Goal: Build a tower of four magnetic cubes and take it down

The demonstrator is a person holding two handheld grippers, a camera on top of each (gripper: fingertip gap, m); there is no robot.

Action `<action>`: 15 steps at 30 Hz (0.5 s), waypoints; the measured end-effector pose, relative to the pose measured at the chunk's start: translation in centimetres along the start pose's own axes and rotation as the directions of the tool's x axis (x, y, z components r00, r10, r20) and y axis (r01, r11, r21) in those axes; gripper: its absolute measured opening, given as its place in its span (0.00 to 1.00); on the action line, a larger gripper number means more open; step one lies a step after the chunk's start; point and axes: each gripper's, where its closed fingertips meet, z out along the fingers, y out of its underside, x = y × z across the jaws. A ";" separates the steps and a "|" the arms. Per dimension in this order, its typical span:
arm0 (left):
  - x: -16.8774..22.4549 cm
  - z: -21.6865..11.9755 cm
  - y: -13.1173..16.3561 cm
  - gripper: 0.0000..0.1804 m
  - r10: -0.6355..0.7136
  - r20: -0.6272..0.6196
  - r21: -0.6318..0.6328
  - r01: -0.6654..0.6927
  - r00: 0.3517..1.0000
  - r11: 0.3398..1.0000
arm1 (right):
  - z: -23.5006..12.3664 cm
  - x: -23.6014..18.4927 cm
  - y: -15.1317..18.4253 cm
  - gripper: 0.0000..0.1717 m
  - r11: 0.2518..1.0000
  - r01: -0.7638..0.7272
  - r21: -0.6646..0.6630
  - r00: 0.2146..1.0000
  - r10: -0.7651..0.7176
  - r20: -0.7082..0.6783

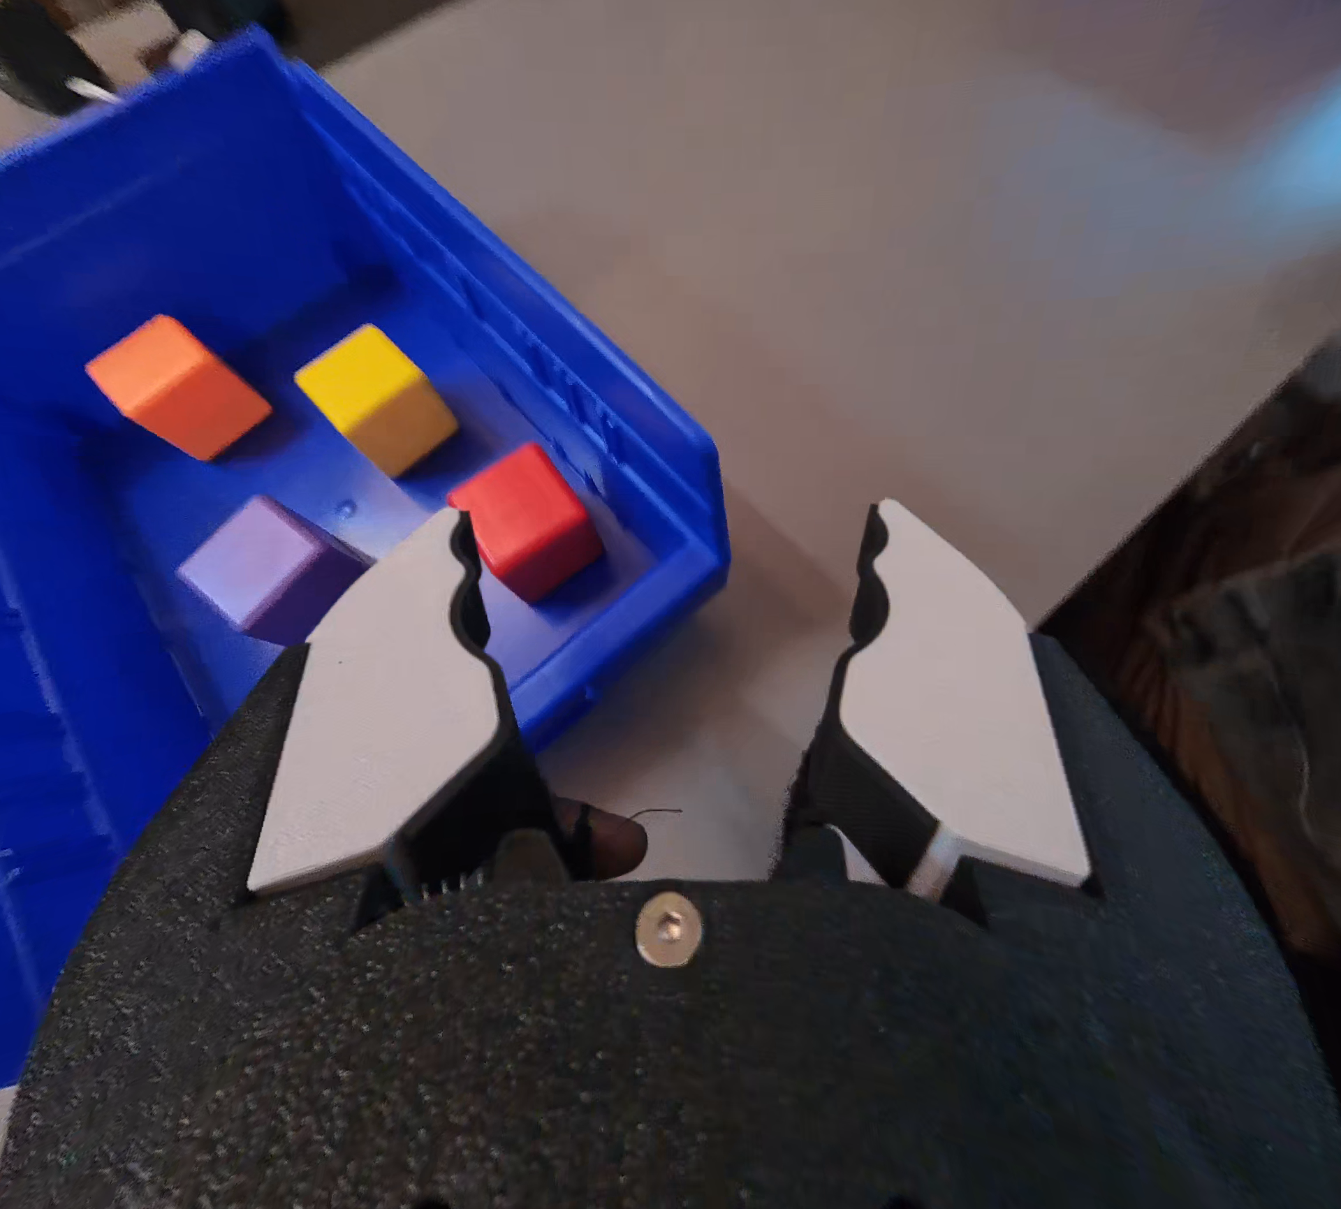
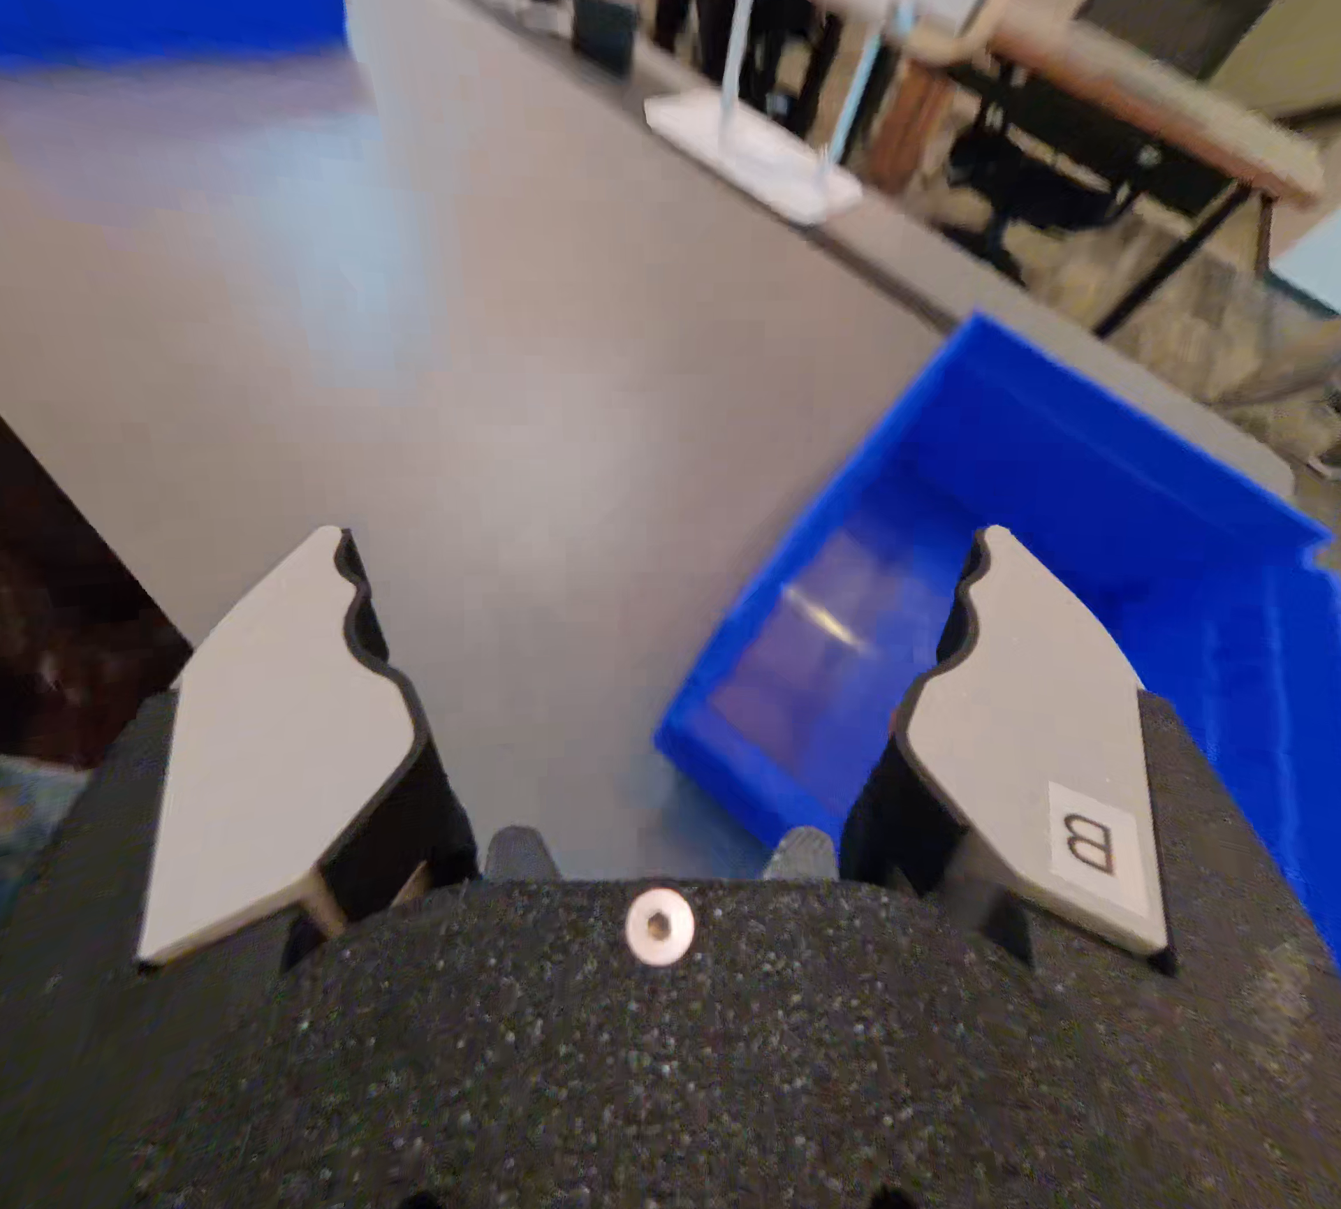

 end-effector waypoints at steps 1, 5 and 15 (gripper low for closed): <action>-0.4 -0.1 -0.8 0.55 -0.027 0.027 0.043 0.026 0.999 0.999 | 0.6 -0.9 -1.5 0.86 0.997 -0.016 0.069 0.999 0.014 0.031; -3.9 -0.5 -2.6 0.52 -0.152 0.195 0.112 0.132 0.969 0.985 | 3.3 -4.7 -5.6 0.84 0.967 -0.019 0.255 0.990 -0.018 0.140; -14.6 3.0 3.4 0.44 -0.218 0.496 -0.246 0.377 0.840 0.893 | 9.6 -9.7 -2.7 0.79 0.979 0.032 0.203 0.964 -0.084 0.254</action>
